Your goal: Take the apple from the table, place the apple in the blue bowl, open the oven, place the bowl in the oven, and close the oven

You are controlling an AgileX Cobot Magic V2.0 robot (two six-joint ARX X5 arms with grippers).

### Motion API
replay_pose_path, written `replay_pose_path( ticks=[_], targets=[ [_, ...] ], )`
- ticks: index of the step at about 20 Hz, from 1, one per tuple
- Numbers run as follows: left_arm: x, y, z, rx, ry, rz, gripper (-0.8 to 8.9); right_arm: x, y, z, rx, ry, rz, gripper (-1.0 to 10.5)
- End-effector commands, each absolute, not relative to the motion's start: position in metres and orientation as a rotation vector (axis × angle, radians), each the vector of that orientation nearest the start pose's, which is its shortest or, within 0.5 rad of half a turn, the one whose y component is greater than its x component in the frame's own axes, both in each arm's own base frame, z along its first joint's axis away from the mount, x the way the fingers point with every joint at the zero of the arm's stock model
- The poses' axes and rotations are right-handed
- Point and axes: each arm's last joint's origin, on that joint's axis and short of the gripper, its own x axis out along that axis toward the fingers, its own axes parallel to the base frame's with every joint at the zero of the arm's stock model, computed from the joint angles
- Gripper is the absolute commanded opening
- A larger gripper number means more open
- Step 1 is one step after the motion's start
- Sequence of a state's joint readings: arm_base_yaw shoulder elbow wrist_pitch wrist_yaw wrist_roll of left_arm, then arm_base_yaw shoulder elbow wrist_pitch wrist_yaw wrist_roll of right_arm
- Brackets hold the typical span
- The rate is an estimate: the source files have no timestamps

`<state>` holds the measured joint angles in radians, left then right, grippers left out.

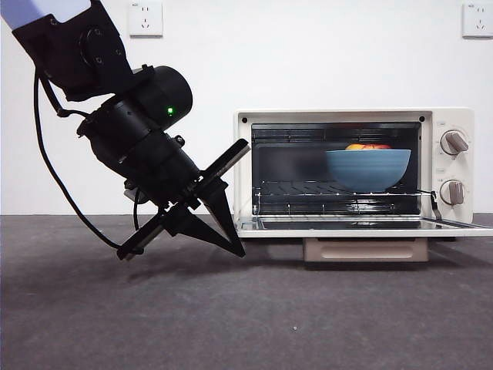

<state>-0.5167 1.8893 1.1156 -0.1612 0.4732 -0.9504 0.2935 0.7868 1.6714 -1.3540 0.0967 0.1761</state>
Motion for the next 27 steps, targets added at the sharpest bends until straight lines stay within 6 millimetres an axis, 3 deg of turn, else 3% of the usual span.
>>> replay_pose_path(
  ticks=[1,11,15,20,27],
  targets=[
    [0.317,-0.205,0.148,-0.785,1.328,-0.439,-0.08,0.027,0.006,0.471,0.084,0.505,0.152,0.0],
    [0.327,-0.209,0.164,-0.919,1.246,-0.573,-0.08,0.028,0.006,0.471,0.084,0.505,0.152,0.0],
    [0.337,-0.206,0.183,-1.013,1.142,-0.624,-0.08,0.028,0.006,0.471,0.083,0.505,0.152,0.0],
    [0.358,-0.186,0.209,-1.132,0.970,-0.642,-0.08,0.028,0.006,0.471,0.080,0.505,0.152,0.0],
    [0.380,-0.155,0.230,-1.166,0.874,-0.643,-0.08,0.028,0.006,0.471,0.079,0.505,0.151,0.0]
  ],
)
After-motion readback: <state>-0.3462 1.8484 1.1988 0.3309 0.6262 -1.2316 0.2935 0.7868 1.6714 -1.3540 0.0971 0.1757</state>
